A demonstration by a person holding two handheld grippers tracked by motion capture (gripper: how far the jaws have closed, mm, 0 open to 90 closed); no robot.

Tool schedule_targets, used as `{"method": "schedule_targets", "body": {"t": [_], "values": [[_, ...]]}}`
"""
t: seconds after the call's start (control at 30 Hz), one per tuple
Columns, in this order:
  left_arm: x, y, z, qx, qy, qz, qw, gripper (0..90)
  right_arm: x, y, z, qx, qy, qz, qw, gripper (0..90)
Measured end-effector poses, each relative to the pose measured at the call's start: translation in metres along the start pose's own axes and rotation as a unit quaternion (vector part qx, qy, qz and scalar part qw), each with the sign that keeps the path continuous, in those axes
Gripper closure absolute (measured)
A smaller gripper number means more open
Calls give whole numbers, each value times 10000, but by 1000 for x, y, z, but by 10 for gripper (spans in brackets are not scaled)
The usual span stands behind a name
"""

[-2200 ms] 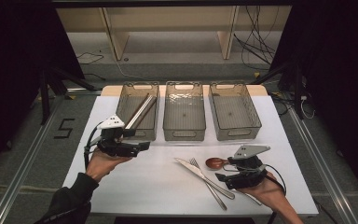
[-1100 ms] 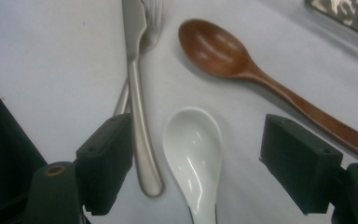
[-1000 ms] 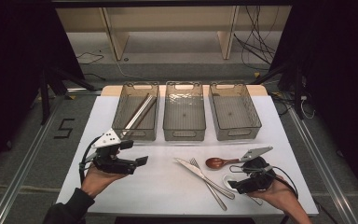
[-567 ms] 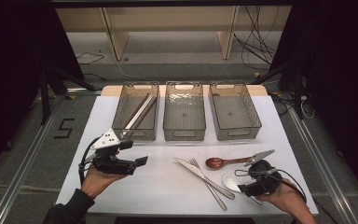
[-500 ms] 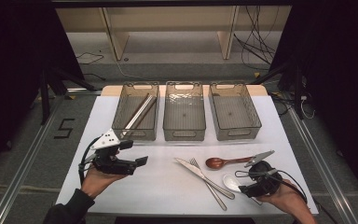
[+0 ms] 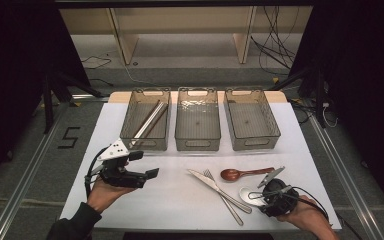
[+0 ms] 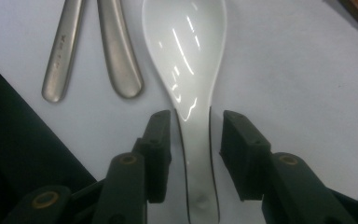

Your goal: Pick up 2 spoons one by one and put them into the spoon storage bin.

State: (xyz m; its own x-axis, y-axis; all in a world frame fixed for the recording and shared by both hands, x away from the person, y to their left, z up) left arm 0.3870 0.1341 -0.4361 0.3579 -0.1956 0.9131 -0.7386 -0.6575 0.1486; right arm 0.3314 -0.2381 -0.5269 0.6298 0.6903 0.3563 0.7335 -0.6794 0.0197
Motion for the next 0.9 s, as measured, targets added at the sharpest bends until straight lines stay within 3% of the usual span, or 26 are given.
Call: {"method": "schedule_targets", "body": {"t": [0.13,0.4,0.9], "values": [[0,0,1,-7,-3,0,10000,152,-3,0,4,-57,-150,-88,9998,703],[-1,0,1,25,-28,84,10000,154,-2,-1,4,-66,-180,-209,9996,754],[0,-2,2,61,-6,102,9999,156,2,0,-2,218,74,130,9997,761]]}}
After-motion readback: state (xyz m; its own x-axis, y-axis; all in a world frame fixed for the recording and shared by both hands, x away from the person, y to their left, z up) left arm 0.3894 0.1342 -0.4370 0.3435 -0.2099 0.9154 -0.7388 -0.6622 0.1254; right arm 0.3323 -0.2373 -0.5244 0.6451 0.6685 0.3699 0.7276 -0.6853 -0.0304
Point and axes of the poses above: each handheld gripper's, and its own axes: z roughly forward along the jaws, x roughly out of its top, y roughly to its right, the point moved 8 cm from there along z, roughly forward along the jaws, and after that the axes turned 6 degrees about y, right-handed, at the moved point
